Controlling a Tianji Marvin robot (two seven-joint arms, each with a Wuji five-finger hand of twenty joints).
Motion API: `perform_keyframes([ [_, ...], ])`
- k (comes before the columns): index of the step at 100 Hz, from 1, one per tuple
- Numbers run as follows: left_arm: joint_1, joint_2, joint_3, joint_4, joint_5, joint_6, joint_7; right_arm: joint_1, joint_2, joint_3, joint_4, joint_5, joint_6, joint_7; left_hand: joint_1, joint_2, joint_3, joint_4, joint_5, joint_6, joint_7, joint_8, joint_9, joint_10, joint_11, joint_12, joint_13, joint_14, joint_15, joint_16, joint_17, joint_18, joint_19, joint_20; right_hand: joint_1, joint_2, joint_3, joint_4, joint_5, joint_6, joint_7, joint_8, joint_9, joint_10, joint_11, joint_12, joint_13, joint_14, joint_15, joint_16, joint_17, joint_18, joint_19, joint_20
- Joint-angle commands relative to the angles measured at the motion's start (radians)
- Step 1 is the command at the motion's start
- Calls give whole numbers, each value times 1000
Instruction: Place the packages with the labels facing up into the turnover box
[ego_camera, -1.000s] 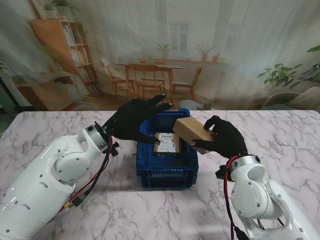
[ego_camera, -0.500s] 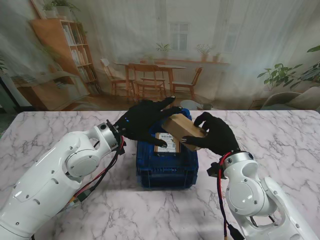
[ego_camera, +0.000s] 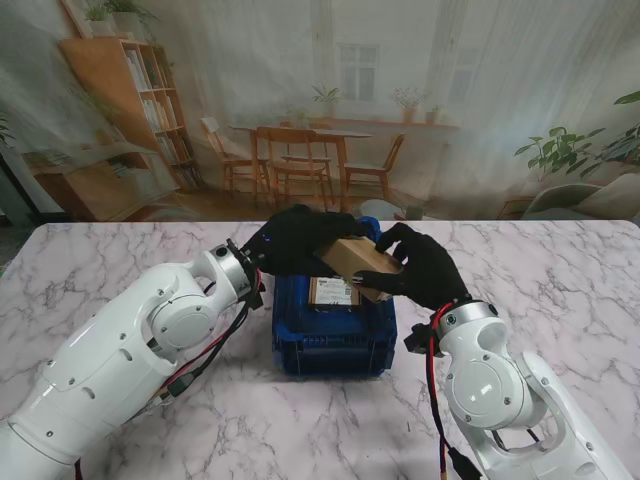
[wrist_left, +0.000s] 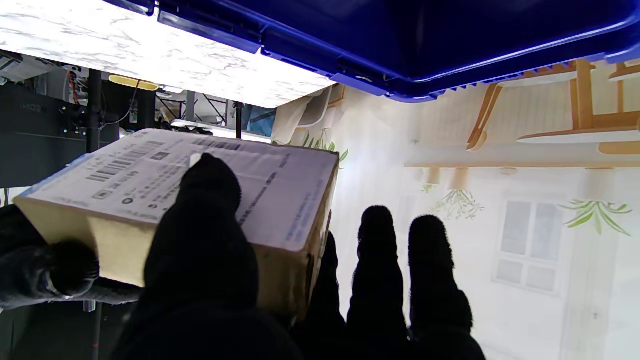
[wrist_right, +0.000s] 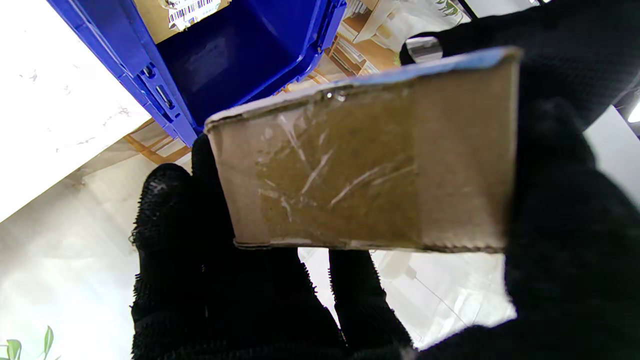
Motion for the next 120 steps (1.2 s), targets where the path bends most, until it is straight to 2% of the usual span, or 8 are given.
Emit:
perform_keyframes([
  [1, 1, -8, 4, -2, -23, 5, -17, -3, -4, -6, 2, 8, 2, 7, 131, 86, 62, 42, 59, -53, 91, 78, 94, -33, 68, 71, 57, 9, 68, 84, 29, -28, 74, 47, 334, 105, 333, 44, 40, -52, 49, 20, 33, -111, 50, 36, 123, -171, 109, 48, 2, -13, 22, 11],
  [9, 3, -10, 3, -7, -27, 7, -13, -4, -5, -6, 5, 13, 1, 3, 168, 33, 93, 38, 108, -61, 200, 203, 266, -18, 50, 364, 144, -2, 134, 187, 83, -35, 149, 67, 335, 124, 301, 46, 38, -50, 45, 12, 27, -110, 45, 33, 117, -164, 101, 45, -4, -12, 20, 10],
  [22, 11, -12, -2, -16, -47, 17, -14, -5, -6, -5, 15, 17, 1, -1, 207, 17, 90, 38, 201, -44, 326, 141, 487, -12, -49, 494, 260, 21, 226, 268, 160, -10, 244, 89, 297, 158, 211, 61, 43, -49, -4, -6, 4, -120, 23, 14, 84, -155, 95, 49, -35, -15, 16, 13],
  [37, 14, -12, -7, -23, -61, 24, -26, -9, -10, -2, 26, 31, 5, -13, 215, 20, 94, 41, 261, -31, 362, 108, 550, -4, -40, 494, 310, 36, 258, 283, 201, 1, 283, 94, 152, 213, 169, 153, 66, -36, -179, 89, -24, -115, -11, -21, 35, -133, 93, 50, -79, -15, 8, 31],
  [61, 17, -11, -19, -35, -97, 35, -51, -28, -12, 8, 33, 41, 3, -22, 226, 27, 101, 44, 299, -42, 418, 77, 559, 8, 2, 481, 321, 49, 279, 293, 210, 3, 302, 81, -73, 255, -18, 161, -28, -91, -358, 50, -123, -141, -115, -81, -170, -93, 67, 62, -257, -31, 13, 85],
  [91, 9, 1, -42, -48, -124, 33, -125, -78, -17, 48, 50, 3, -86, -84, 222, 19, 104, 50, 310, -58, 435, 67, 568, -9, 4, 483, 319, 45, 280, 293, 209, -4, 302, 77, -118, 264, -151, 169, -129, -87, -529, -4, -289, -167, -316, -231, -455, -98, -369, -121, -477, -19, -310, 52],
  [112, -2, -1, -39, -34, -150, 41, -133, -131, -16, 104, 78, -31, -252, -127, 220, 19, 106, 50, 312, -61, 441, 63, 571, -13, 1, 485, 319, 43, 281, 292, 212, -5, 301, 74, -100, 149, -75, 156, -206, -95, -650, -54, -352, -221, -400, -314, -487, -116, -530, -193, -481, -29, -467, 48],
  [120, -5, -1, -37, -31, -149, 38, -131, -147, -10, 127, 93, -75, -308, -131, 218, 21, 106, 50, 309, -62, 441, 62, 570, -16, -1, 485, 318, 41, 279, 291, 211, -6, 300, 73, -36, 81, -170, 148, -185, -140, -654, -69, -352, -227, -419, -324, -470, -124, -566, -214, -457, -31, -503, 56],
])
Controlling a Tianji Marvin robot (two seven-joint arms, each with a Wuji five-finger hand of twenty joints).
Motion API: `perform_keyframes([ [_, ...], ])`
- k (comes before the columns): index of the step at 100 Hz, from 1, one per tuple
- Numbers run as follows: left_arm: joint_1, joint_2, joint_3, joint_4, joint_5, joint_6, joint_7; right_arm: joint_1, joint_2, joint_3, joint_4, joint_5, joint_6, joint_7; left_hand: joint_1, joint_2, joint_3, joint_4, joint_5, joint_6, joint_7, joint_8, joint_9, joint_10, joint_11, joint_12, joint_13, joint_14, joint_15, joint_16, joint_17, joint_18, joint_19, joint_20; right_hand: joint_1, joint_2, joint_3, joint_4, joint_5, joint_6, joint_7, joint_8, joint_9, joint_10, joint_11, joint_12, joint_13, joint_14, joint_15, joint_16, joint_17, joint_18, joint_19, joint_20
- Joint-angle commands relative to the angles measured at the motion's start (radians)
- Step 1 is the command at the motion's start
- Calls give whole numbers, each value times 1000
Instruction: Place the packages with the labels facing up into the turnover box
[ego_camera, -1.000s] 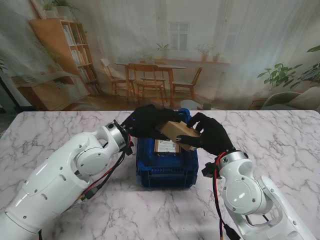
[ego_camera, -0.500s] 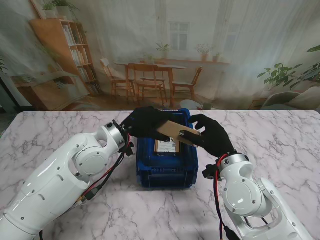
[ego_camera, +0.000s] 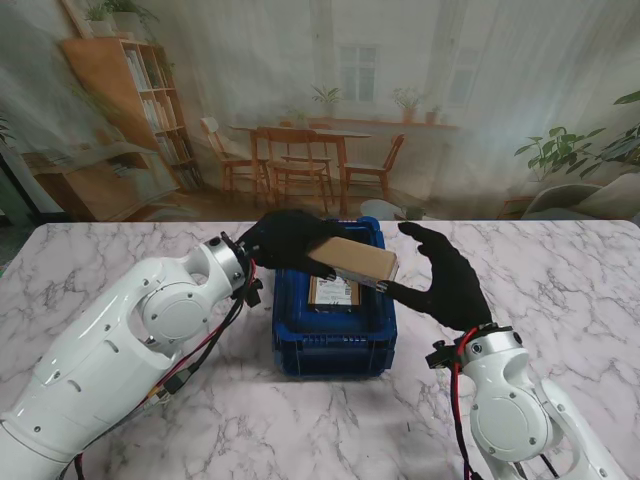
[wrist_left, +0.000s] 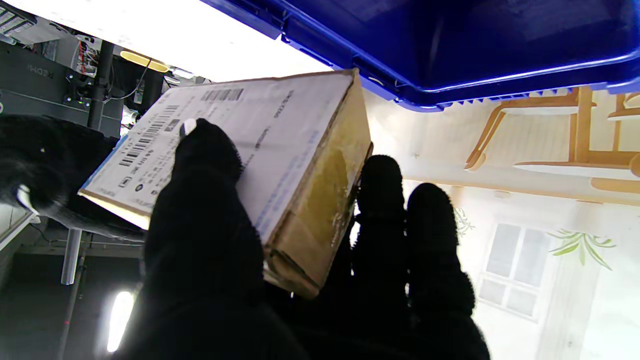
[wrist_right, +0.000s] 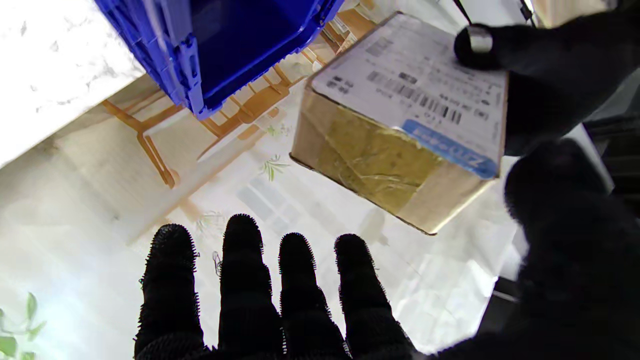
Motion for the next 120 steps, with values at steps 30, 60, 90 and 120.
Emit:
perform_keyframes([
  [30, -22, -1, 7, 10, -13, -2, -25, -4, 15, 3, 70, -92, -88, -33, 180, 170, 152, 55, 87, -115, 169, 38, 123, -109, 122, 70, 8, 10, 18, 7, 1, -11, 26, 6, 141, -126, -52, 26, -92, -168, 28, -33, -25, -81, -68, -27, 39, -44, -63, -31, 65, -14, -32, 4],
  [60, -31, -2, 24, 21, -31, -6, -31, 88, 3, -78, 137, -76, -103, -92, 180, 172, 155, 55, 87, -113, 166, 32, 123, -113, 117, 63, 8, 10, 7, 0, -1, -8, 20, 2, 160, -168, 185, 10, -80, -266, 283, -123, 33, -140, -33, -7, 97, -74, -26, -35, 86, -29, 95, -47],
  [90, -41, -5, 45, 36, -44, -14, -24, 133, -8, -116, 167, -13, -76, -98, 178, 172, 155, 54, 90, -113, 164, 27, 125, -111, 120, 59, 13, 8, 6, -1, 4, -10, 19, 0, 152, -152, 362, -7, 75, -280, 579, 265, 264, -141, 286, 214, 181, -123, 87, 5, 130, -62, 199, -83],
  [120, -44, -10, 57, 46, -26, -27, 10, 134, -9, -121, 155, 36, -42, -63, 157, 197, 137, 42, 75, -91, 131, -7, 83, -106, 127, 3, -5, 7, -42, -39, -17, 7, -15, -17, 295, -57, 302, -114, 196, -371, 822, 175, 587, -186, 415, 403, 426, -139, 317, 146, 218, -40, 311, -83],
])
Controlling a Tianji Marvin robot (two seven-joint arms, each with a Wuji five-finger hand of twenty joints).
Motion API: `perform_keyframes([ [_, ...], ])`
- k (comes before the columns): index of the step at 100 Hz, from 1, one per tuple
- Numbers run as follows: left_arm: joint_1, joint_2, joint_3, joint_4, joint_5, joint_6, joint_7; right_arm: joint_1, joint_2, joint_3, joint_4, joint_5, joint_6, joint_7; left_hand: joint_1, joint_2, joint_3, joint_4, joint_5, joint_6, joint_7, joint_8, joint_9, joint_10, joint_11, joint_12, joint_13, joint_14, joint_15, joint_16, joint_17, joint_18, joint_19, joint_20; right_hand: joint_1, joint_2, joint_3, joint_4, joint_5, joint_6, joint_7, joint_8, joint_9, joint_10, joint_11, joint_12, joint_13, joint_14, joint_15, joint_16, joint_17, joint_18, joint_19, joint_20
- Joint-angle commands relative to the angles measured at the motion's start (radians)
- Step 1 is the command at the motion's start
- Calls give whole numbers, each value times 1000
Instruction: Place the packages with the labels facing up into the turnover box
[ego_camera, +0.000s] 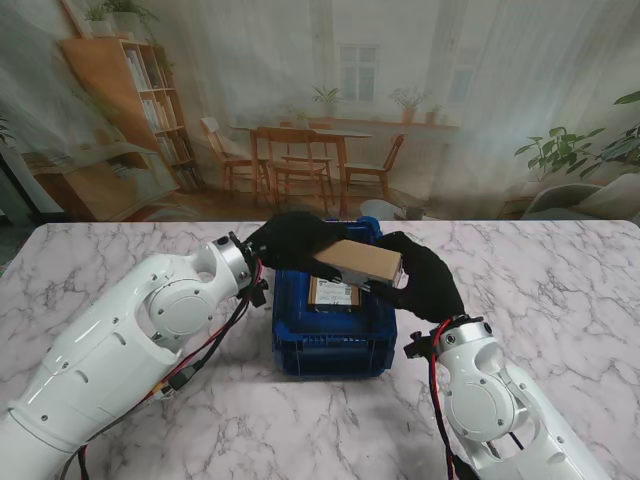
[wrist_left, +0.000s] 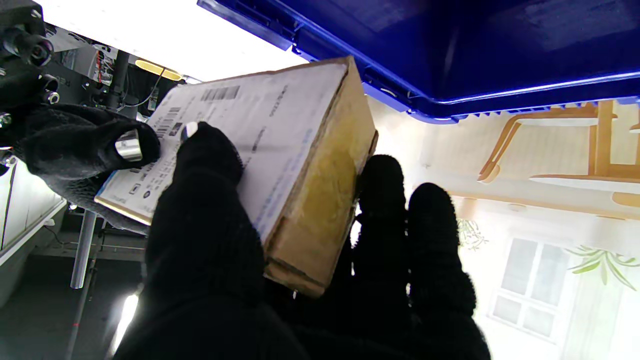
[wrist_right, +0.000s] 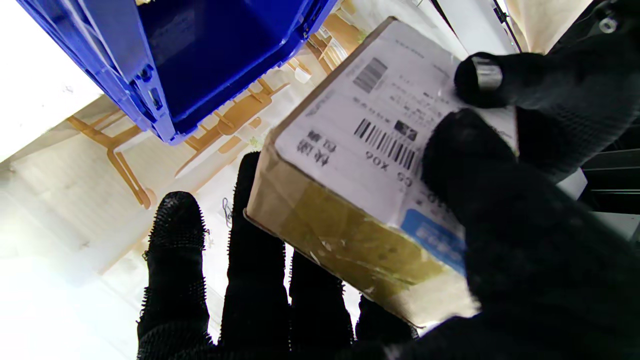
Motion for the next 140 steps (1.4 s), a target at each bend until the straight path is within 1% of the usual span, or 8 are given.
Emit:
perform_keyframes([
  [1, 1, -10, 7, 2, 7, -9, 12, -3, -4, -2, -11, 22, 21, 16, 155, 181, 136, 42, 64, -112, 113, 10, 66, -104, 73, -6, -7, 1, -42, -26, -17, 3, -19, -16, 124, 103, 0, -16, 100, -132, 152, -19, 190, -46, 97, 79, 57, -33, 67, 27, 12, -12, 26, -10],
  [21, 8, -15, -4, 10, 40, -14, 57, -3, -8, -4, -22, 70, 50, 29, 84, 193, 105, 36, 33, -86, 21, -11, -57, -91, 120, -160, -59, 4, -127, -127, -77, 38, -103, -51, 215, 170, -18, 3, 199, -192, 147, -14, 330, -54, 57, 68, 100, -43, 62, 32, 17, -2, 26, -7],
  [26, 10, -15, -9, 11, 54, -16, 66, -3, -10, -4, -26, 86, 60, 33, 54, 193, 99, 33, 17, -78, -22, -8, -117, -68, 153, -330, -85, 8, -156, -165, -99, 47, -134, -64, 226, 170, -15, 6, 212, -192, 146, -14, 353, -51, 53, 63, 110, -41, 64, 33, 22, 0, 26, -7],
  [42, 18, -11, -33, 12, 102, -27, 81, -1, -15, -3, -39, 126, 102, 39, -114, 269, 69, 18, -87, -38, -282, -137, -397, -12, -19, -512, -271, 16, -311, -319, -219, 53, -290, -127, 232, 158, 8, 6, 227, -158, 142, -21, 404, -38, 31, 30, 143, -32, 68, 36, 29, 10, 29, -8],
  [81, 56, -12, -77, 38, 201, -52, 186, 37, -28, 8, -53, 234, 288, 71, -154, 274, 67, 15, -66, -38, -347, -164, -461, -1, -70, -582, -364, 1, -369, -433, -267, 41, -373, -153, 241, 156, 45, 1, 238, -70, 133, -55, 469, -19, 12, -41, 179, -15, 68, 35, 17, 23, 23, -12],
  [110, 42, -1, -46, 61, 280, -53, 196, 79, -46, -3, -48, 271, 380, 43, -400, 124, 65, 1, -390, 94, -610, -395, -804, 118, -221, -806, -618, 10, -435, -588, -365, -40, -531, -246, 248, 161, 58, 1, 242, -32, 133, -71, 472, -5, 21, -56, 174, -4, 75, 35, 21, 17, 41, -5],
  [123, 34, 2, -30, 58, 292, -43, 177, 91, -51, -6, -52, 289, 407, 35, -468, 90, 61, -16, -394, 141, -630, -566, -805, 136, -218, -823, -708, 2, -453, -673, -403, -71, -615, -324, 251, 162, 65, 0, 240, -20, 136, -75, 469, -1, 27, -60, 169, 1, 79, 35, 13, 18, 40, -6],
  [140, 22, 4, 0, 48, 316, -27, 171, 100, -56, -15, -61, 312, 435, 33, -480, 74, 55, -22, -390, 196, -625, -578, -805, 134, -218, -823, -725, 0, -436, -681, -408, -87, -623, -338, 253, 163, 70, -1, 236, -4, 138, -80, 465, 7, 34, -65, 165, 8, 86, 35, 6, 23, 37, -6],
])
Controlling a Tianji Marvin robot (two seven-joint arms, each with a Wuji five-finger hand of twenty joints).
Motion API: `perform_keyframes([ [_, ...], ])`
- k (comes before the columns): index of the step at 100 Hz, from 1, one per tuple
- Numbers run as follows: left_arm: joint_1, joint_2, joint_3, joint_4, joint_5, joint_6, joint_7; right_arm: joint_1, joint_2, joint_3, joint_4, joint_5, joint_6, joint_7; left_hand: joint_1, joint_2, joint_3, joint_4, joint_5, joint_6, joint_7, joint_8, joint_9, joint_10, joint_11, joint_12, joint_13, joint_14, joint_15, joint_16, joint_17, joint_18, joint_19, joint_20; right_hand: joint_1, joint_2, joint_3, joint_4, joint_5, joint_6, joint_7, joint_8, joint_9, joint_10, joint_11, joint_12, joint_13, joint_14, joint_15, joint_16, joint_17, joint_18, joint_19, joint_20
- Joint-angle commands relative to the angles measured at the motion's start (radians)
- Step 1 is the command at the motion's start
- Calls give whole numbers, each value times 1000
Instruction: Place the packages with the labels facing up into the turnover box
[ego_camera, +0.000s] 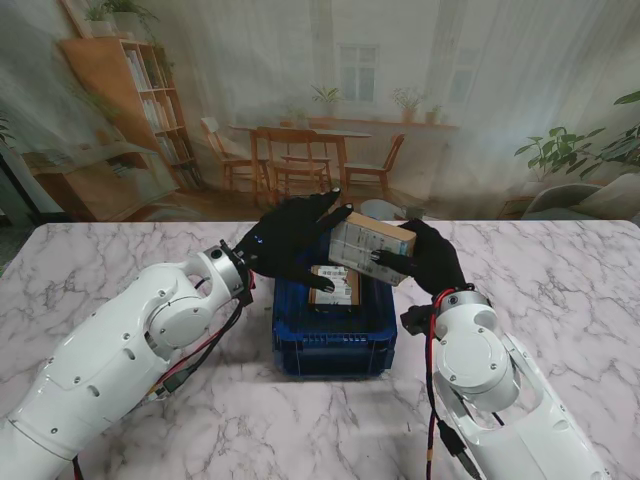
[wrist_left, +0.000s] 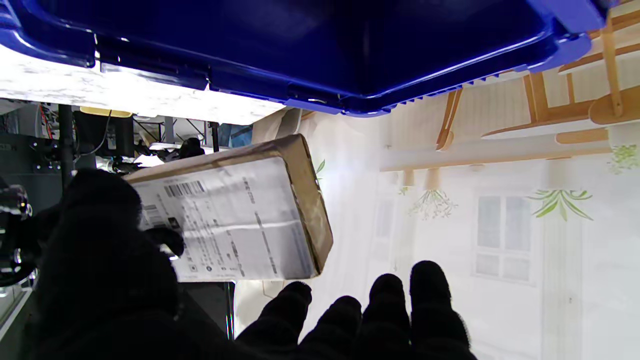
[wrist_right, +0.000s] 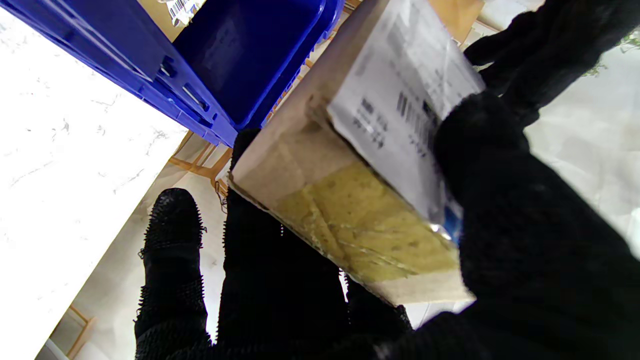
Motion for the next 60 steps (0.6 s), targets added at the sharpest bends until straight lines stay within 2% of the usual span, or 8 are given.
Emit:
perform_keyframes([
  [1, -9, -1, 15, -11, 19, 7, -14, 6, -8, -7, -9, 7, 14, 0, -33, -27, 7, -25, -35, 39, -18, -14, -45, 13, -14, -18, -48, -12, -6, -14, -18, -35, -33, -25, 196, 162, 232, 46, 85, -142, 139, 24, 143, -61, 177, 26, 17, -4, 61, 10, -15, 0, 18, -6],
  [6, -13, -2, 27, -14, 29, 16, -10, 10, -11, -9, -11, 20, 22, -4, -36, -26, 7, -26, -34, 37, -14, -11, -44, 8, -14, -18, -56, -10, -3, -15, -25, -36, -34, -28, 197, 162, 235, 46, 85, -130, 138, 20, 142, -58, 178, 23, 16, -3, 63, 10, -23, 6, 13, -8],
  [11, -17, -1, 37, -21, 45, 28, -9, 13, -13, -10, -13, 30, 28, -7, -34, -31, 9, -24, -35, 10, -10, -4, -44, 0, -14, -18, -63, -6, -2, -16, -35, -32, -37, -32, 199, 162, 238, 46, 87, -121, 137, 16, 144, -57, 180, 20, 16, -1, 65, 9, -25, 7, 11, -9],
  [20, -24, 0, 56, -35, 84, 62, 1, 18, -16, -14, -17, 40, 36, -8, -20, -44, 13, -20, -36, -17, -1, 13, -44, 9, -14, -18, -68, 3, -1, -17, -46, -23, -43, -39, 199, 162, 240, 46, 88, -114, 136, 12, 146, -54, 182, 18, 19, 2, 69, 9, -24, 7, 11, -9],
  [36, -41, -4, 89, -41, 96, 104, 3, 22, -17, -21, -23, 57, 45, -5, -9, -49, 18, -11, -37, -8, 5, 58, -42, 17, -11, -15, -51, 8, 14, -2, -40, -26, -32, -44, 199, 162, 244, 45, 92, -113, 138, 10, 146, -52, 187, 15, 19, 6, 74, 9, -22, 5, 14, -8],
  [51, -67, -6, 119, -35, 103, 128, -1, 25, -20, -27, -23, 73, 49, -7, 27, -53, 32, 6, -38, 4, 7, 112, -35, 19, 3, 42, -33, 20, 38, 43, -40, -33, 11, -30, 201, 162, 247, 45, 92, -111, 138, 9, 146, -49, 193, 15, 20, 8, 79, 10, -23, 5, 14, -8],
  [60, -87, -7, 140, -24, 108, 143, -5, 26, -21, -32, -24, 81, 49, -5, 74, -50, 34, 27, -39, 1, 5, 144, -30, 17, 12, 97, -24, 27, 55, 89, -42, -34, 53, -12, 200, 162, 248, 44, 93, -108, 139, 8, 147, -49, 197, 15, 22, 10, 84, 11, -23, 7, 14, -9],
])
